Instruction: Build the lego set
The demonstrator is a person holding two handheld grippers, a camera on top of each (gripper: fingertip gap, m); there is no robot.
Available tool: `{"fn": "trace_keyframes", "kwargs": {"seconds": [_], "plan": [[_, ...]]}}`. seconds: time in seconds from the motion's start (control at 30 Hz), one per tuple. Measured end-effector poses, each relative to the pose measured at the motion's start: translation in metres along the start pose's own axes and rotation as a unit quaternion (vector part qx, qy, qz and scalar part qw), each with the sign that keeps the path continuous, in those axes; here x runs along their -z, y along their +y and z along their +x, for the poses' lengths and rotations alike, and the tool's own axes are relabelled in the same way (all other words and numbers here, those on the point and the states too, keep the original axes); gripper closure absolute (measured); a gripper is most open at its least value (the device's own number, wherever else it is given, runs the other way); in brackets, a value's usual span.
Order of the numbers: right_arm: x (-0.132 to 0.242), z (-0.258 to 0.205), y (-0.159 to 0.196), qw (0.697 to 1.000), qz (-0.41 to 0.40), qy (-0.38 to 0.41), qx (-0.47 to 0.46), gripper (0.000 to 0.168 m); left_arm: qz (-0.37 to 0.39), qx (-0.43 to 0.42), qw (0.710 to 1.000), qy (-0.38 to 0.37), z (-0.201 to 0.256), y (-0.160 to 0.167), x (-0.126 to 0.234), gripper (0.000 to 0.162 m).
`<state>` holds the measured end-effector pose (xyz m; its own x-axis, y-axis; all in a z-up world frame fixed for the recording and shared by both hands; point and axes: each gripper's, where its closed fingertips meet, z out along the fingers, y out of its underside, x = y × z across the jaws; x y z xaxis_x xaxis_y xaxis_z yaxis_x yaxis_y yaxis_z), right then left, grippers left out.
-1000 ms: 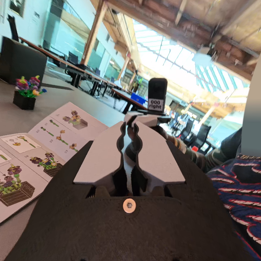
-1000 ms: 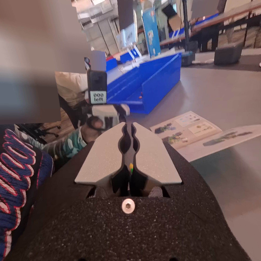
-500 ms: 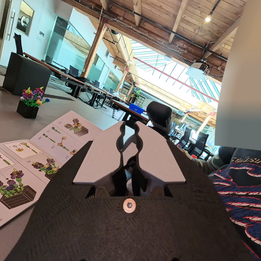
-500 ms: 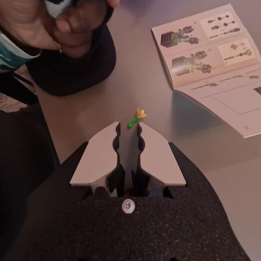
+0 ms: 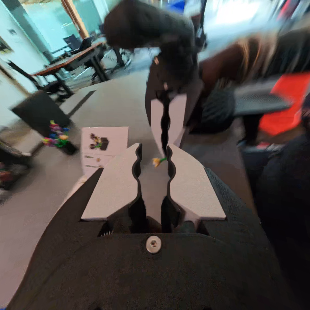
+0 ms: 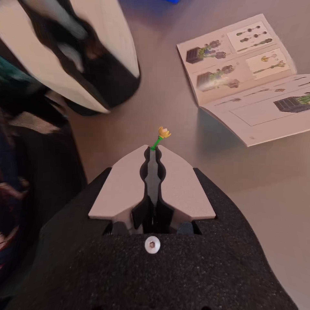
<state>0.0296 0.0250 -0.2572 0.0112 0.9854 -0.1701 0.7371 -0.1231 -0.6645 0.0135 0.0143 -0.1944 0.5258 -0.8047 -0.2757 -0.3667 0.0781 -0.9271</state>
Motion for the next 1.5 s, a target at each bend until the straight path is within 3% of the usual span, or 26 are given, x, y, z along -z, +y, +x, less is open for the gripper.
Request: {"fn": "trace_keyframes", "kwargs": {"seconds": [0.07, 0.13, 0.4, 0.53, 0.7, 0.87, 0.97, 1.5], "plan": [[0.010, -0.013, -0.012, 0.994, 0.029, -0.086, -0.055, 0.162, -0.053, -0.119, 0.991, -0.043, 0.000, 0.006, -0.006, 0.134], [0.019, -0.021, -0.022, 0.983, 0.046, -0.151, -0.098, 0.162, -0.056, -0.162, 0.984, -0.053, 0.006, 0.005, -0.014, 0.136], [0.028, -0.029, -0.024, 0.967, 0.030, -0.213, -0.135, 0.162, -0.091, -0.292, 0.950, -0.067, 0.012, 0.015, -0.022, 0.144], [0.029, -0.034, -0.025, 0.964, 0.022, -0.226, -0.139, 0.162, -0.102, -0.354, 0.927, -0.076, 0.016, 0.016, -0.026, 0.156], [0.042, -0.032, -0.046, 0.972, 0.105, -0.193, -0.078, 0.150, -0.047, -0.211, 0.972, -0.092, 0.003, 0.003, -0.020, 0.157], [0.053, -0.014, -0.069, 0.977, 0.215, -0.009, 0.011, 0.153, -0.001, -0.040, 0.994, -0.104, -0.014, -0.003, -0.016, 0.157], [0.050, -0.008, -0.068, 0.973, 0.221, 0.064, 0.026, 0.155, -0.009, -0.035, 0.993, -0.114, -0.016, 0.000, -0.017, 0.157], [0.038, -0.007, -0.057, 0.975, 0.215, 0.047, -0.028, 0.163, -0.044, -0.096, 0.984, -0.145, -0.014, 0.004, -0.024, 0.156]]}}
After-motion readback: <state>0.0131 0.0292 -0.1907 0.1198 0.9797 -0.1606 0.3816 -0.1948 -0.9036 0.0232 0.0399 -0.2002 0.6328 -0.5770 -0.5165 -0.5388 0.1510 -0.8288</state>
